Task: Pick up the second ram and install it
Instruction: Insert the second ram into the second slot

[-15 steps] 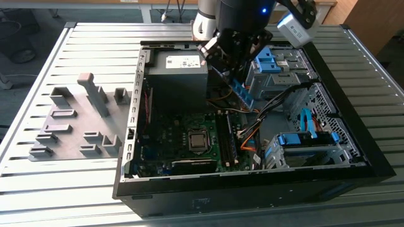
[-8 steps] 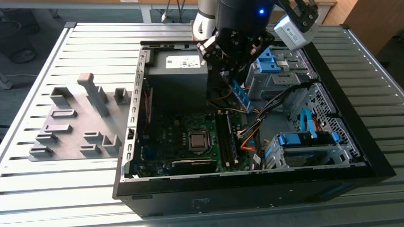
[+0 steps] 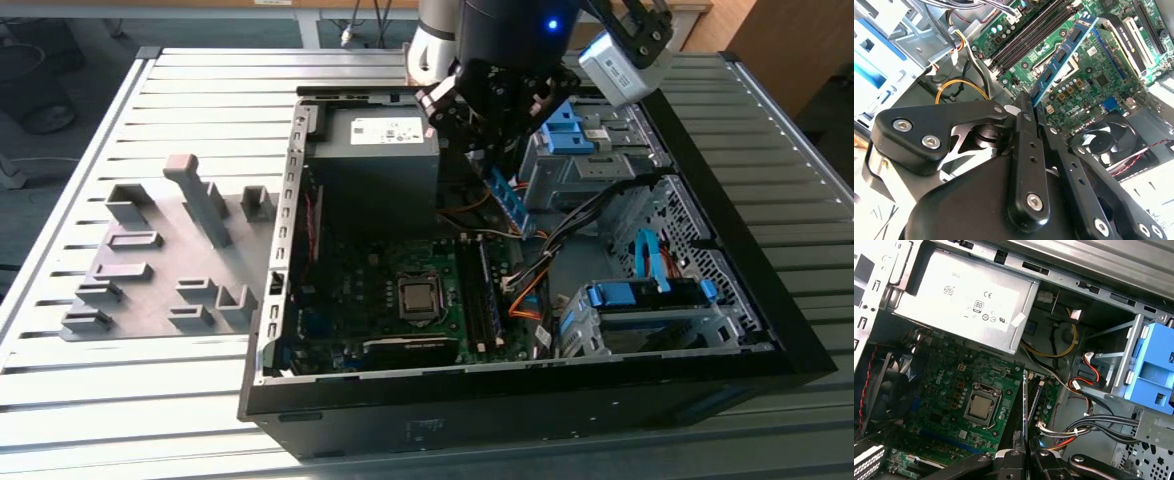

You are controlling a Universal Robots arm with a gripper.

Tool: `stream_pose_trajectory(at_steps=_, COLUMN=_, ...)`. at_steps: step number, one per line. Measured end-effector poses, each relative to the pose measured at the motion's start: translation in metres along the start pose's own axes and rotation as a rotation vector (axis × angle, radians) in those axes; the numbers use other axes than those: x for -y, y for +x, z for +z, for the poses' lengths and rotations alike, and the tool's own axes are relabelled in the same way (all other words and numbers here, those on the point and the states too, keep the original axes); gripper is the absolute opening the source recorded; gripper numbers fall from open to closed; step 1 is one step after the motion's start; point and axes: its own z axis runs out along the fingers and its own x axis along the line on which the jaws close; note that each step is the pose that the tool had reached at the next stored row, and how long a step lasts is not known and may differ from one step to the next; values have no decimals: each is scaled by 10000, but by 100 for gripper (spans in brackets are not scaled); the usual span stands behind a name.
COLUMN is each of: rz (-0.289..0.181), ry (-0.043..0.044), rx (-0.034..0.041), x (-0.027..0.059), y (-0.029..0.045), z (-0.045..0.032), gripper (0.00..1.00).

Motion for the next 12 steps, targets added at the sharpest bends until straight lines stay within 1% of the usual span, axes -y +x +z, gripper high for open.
stream_pose_trajectory(at_steps=5, rz=5, ry=0, rx=0, x=0, y=0, z=0, gripper=14)
stream_pose_trajectory(at_steps=7, rz=104, ry=2, rx=2, x=0, y=0, z=1, gripper=14)
stream_pose_trajectory(at_steps=12, rz=1015, ry=20, rx=21, x=0, y=0, z=9, gripper=14)
